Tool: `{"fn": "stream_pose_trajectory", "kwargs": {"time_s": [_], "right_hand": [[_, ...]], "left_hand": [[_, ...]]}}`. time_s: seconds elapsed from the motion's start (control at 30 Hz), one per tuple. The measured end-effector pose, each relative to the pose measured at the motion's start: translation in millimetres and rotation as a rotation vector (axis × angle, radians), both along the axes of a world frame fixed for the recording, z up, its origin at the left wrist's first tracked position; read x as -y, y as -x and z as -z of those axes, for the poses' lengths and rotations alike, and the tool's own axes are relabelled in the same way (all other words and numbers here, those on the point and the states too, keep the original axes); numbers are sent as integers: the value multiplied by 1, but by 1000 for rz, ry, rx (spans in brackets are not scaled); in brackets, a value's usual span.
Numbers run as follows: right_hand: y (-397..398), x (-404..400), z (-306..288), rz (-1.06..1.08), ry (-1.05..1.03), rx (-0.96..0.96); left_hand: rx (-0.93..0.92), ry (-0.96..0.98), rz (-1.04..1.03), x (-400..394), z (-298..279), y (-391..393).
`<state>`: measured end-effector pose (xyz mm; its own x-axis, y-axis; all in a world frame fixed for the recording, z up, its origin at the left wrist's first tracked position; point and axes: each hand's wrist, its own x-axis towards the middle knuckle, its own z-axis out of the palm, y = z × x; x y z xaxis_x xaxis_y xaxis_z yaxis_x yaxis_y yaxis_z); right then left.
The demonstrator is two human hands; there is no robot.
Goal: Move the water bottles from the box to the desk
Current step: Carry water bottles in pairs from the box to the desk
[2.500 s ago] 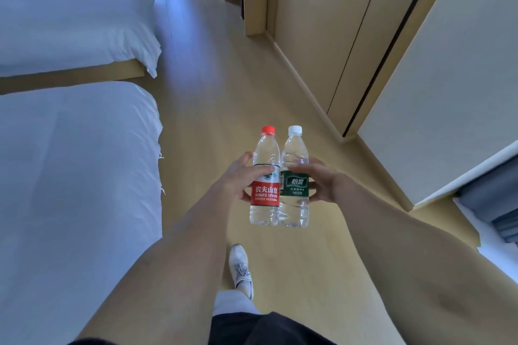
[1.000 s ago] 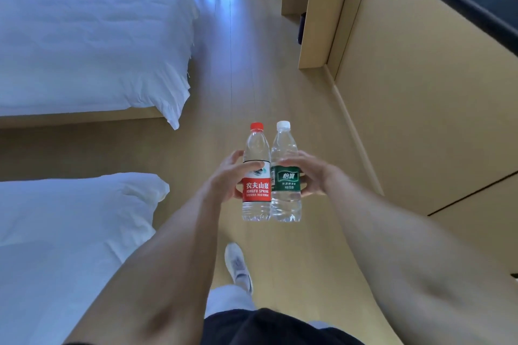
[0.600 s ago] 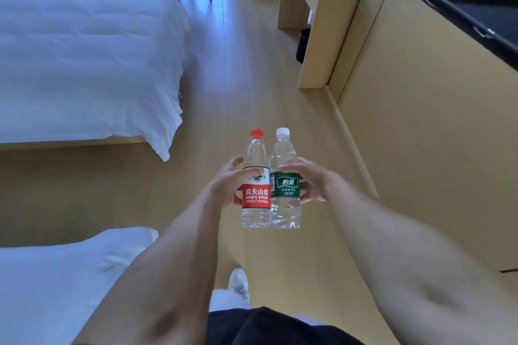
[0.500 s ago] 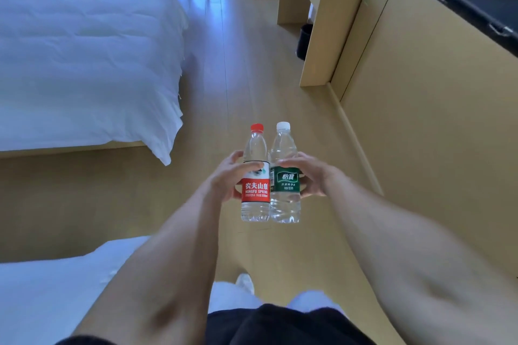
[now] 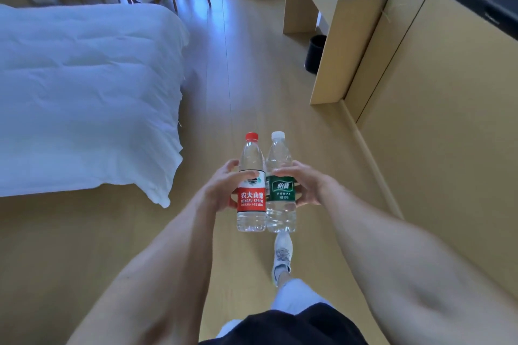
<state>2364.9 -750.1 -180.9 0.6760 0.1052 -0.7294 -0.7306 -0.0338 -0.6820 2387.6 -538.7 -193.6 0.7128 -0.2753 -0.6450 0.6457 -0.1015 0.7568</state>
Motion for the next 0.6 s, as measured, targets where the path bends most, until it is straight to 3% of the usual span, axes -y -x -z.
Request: {"fn": "stream_pose_trajectory", "kwargs": {"time_s": [0.33,0.6], "right_hand": [[-213,40,-7,-40,-51,31],[-332,71,-15,-51,-6,33]], "left_hand": [[23,-17,-108,32,-20,-194],[29,-31,-99,57,-27,-317]]}}
